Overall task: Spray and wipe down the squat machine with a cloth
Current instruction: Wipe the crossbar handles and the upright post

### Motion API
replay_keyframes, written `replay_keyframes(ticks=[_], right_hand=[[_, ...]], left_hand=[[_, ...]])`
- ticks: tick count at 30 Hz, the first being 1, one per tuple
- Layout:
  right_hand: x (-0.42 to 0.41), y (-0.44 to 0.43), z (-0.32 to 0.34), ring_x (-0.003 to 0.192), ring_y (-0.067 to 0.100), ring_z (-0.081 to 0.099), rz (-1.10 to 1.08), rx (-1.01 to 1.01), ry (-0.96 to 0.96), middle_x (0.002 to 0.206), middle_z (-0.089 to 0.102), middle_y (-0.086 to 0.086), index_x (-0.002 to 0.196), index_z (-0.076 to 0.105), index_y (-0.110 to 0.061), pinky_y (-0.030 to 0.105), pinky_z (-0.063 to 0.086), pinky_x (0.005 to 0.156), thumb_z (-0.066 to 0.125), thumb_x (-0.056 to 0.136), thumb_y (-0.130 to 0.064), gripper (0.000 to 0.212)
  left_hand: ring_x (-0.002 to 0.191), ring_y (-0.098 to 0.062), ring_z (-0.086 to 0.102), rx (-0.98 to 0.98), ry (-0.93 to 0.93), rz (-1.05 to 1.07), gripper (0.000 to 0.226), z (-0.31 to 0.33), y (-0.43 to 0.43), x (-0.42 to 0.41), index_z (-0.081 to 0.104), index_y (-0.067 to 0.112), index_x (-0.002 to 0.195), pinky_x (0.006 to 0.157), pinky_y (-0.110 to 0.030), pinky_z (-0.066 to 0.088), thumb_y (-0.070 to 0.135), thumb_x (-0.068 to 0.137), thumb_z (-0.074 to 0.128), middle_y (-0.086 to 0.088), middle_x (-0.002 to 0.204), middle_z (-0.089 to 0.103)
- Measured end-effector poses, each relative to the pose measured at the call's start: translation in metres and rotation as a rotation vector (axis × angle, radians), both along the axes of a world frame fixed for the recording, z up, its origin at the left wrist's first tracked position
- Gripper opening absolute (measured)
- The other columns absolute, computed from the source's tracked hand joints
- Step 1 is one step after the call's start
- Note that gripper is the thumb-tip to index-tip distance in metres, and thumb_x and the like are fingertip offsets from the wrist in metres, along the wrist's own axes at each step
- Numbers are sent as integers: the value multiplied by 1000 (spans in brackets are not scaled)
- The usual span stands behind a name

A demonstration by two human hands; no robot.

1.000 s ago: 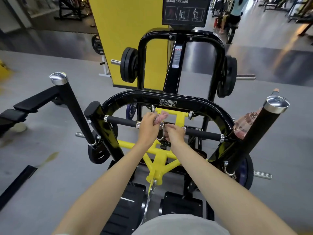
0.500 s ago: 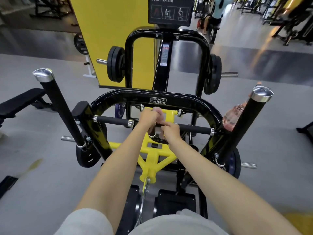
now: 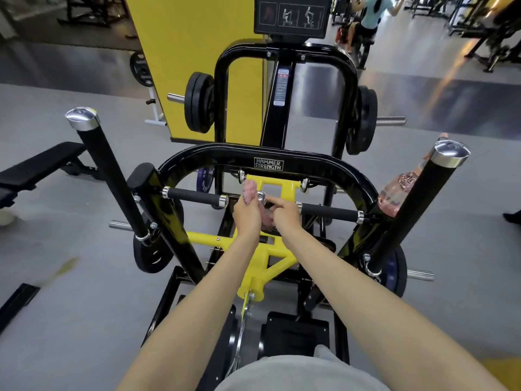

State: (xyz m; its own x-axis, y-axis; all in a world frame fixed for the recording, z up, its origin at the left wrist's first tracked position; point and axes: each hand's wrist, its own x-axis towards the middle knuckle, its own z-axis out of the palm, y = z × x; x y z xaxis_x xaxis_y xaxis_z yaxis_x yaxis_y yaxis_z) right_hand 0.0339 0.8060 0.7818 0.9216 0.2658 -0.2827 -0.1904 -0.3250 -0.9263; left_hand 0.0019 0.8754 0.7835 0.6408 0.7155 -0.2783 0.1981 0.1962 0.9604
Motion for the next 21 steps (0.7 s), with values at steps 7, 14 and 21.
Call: replay_keyframes(ticks=[7,14,21], right_hand=[[9,-9,10,101,22,49,-60,-4,-7,116,46,4,146,32,-23,28,44,72,35,92,4,60],[20,-15,11,86,22,54,-181,-27,1,120,52,9,142,35,-17,27,41,58,37,92,4,54],[22,-6,16,89,29,58,-137,-84,-31,107,56,15,136,41,-16,30,43,58,38,88,6,53]], left_hand=[[74,-25,57,724,312,-492,39,31,16,24,61,9,85,63,-32,37,28,101,31,-6,75,59],[128,-31,39,1619,573,-888,32,21,11,21,60,11,117,101,-41,32,27,97,40,-11,126,52],[132,-35,43,1818,112,-848,30,-24,43,-12,66,-1,100,104,-47,41,-7,71,62,-20,135,52]])
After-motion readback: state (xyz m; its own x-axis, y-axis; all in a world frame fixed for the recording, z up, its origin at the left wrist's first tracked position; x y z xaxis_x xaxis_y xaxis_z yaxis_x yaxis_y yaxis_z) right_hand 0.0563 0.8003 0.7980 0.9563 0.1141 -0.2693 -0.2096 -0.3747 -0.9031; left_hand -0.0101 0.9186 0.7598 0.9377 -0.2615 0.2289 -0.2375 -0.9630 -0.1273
